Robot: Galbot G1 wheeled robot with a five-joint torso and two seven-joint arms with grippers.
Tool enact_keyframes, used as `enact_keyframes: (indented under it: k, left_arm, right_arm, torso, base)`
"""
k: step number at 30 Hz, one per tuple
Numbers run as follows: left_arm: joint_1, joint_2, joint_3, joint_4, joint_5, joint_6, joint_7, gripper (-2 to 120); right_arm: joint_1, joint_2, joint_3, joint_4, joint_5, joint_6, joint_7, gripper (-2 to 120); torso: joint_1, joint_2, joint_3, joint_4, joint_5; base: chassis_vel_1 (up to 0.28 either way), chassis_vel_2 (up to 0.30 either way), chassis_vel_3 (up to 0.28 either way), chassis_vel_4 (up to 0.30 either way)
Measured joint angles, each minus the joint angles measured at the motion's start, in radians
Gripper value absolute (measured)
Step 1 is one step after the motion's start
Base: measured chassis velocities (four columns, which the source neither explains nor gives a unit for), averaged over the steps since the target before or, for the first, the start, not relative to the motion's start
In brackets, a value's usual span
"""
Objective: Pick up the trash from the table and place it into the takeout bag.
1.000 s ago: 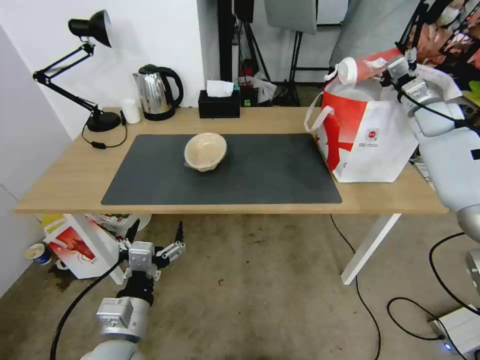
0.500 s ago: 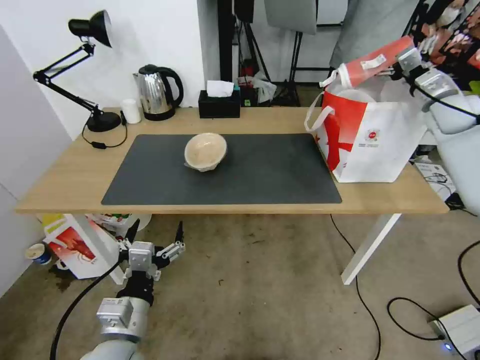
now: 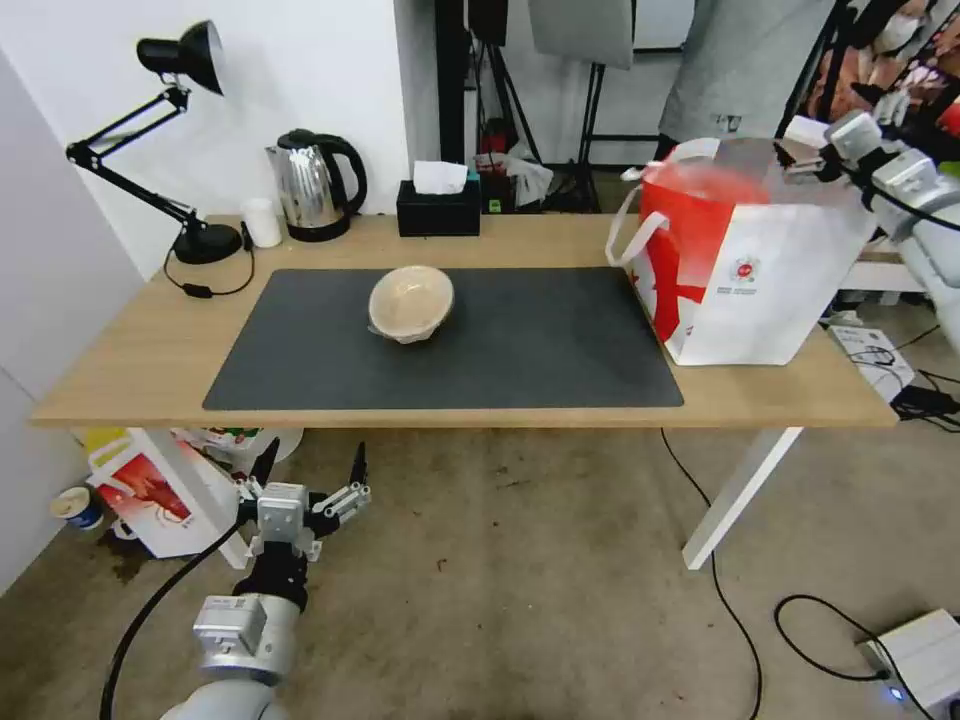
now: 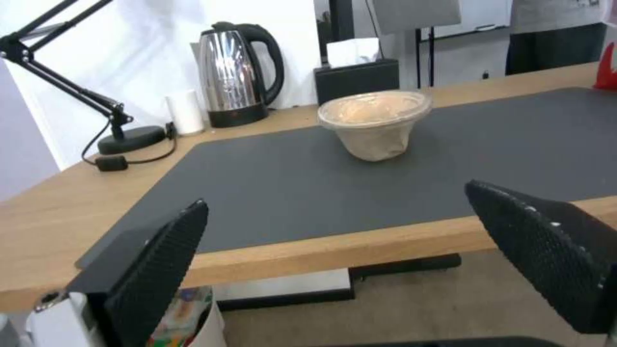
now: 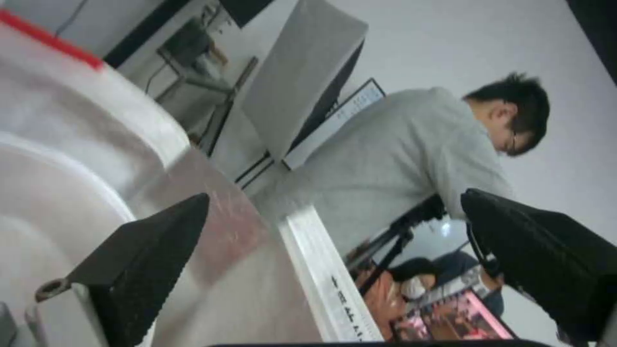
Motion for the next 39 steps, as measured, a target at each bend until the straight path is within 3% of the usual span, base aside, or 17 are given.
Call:
enact_keyframes:
  k: [15,20,24,28,29,30,33,39]
  left_arm:
    - [0.000,0.000,0.000,0.000,0.000,0.000,0.000,100]
    - [0.000,0.000,0.000,0.000,0.000,0.000,0.000,100]
    - [0.000,0.000,0.000,0.000,0.000,0.000,0.000,100]
    - [0.000,0.000,0.000,0.000,0.000,0.000,0.000,100]
    - [0.000,0.000,0.000,0.000,0.000,0.000,0.000,100]
    - [0.000,0.000,0.000,0.000,0.000,0.000,0.000,100]
    - [0.000,0.000,0.000,0.000,0.000,0.000,0.000,100]
    - [0.000,0.000,0.000,0.000,0.000,0.000,0.000,100]
  right_arm:
    - [-0.136,-0.074,0.136,0.078,0.029,-0.016,0.019,100]
    - [-0.214,-0.119,0.181,0.236,0.184,-0.034,0.049,100]
    - [-0.266,-0.145,0.208,0.376,0.329,-0.090,0.082,100]
    - [-0.323,-0.175,0.232,0.572,0.559,-0.181,0.168,100]
    - [-0.323,-0.175,0.232,0.572,0.559,-0.181,0.168,100]
    - [-0.365,-0.186,0.262,0.687,0.678,-0.225,0.219,100]
    - [-0.404,-0.189,0.290,0.758,0.747,-0.240,0.253,100]
    - [-0.624,-0.191,0.451,0.997,0.990,-0.241,0.303,100]
  torso:
    - [0.000,0.000,0.000,-0.0002,0.0001]
    - [0.000,0.000,0.000,-0.0002,0.0001]
    - [0.000,0.000,0.000,0.0003,-0.0002]
    - [0.000,0.000,0.000,0.0001,-0.0002]
    - [0.000,0.000,0.000,0.0001,-0.0002]
    - [0.000,0.000,0.000,0.0003,-0.0004]
    - [0.000,0.000,0.000,0.0003,-0.0004]
    - [0.000,0.000,0.000,0.0000,-0.0003]
  base:
    - [0.000,0.000,0.000,0.000]
    - [0.000,0.000,0.000,0.000]
    - [0.000,0.000,0.000,0.000]
    - [0.000,0.000,0.000,0.000]
    - [0.000,0.000,0.000,0.000]
    - [0.000,0.000,0.000,0.000]
    - [0.000,0.000,0.000,0.000]
    - [0.000,0.000,0.000,0.000]
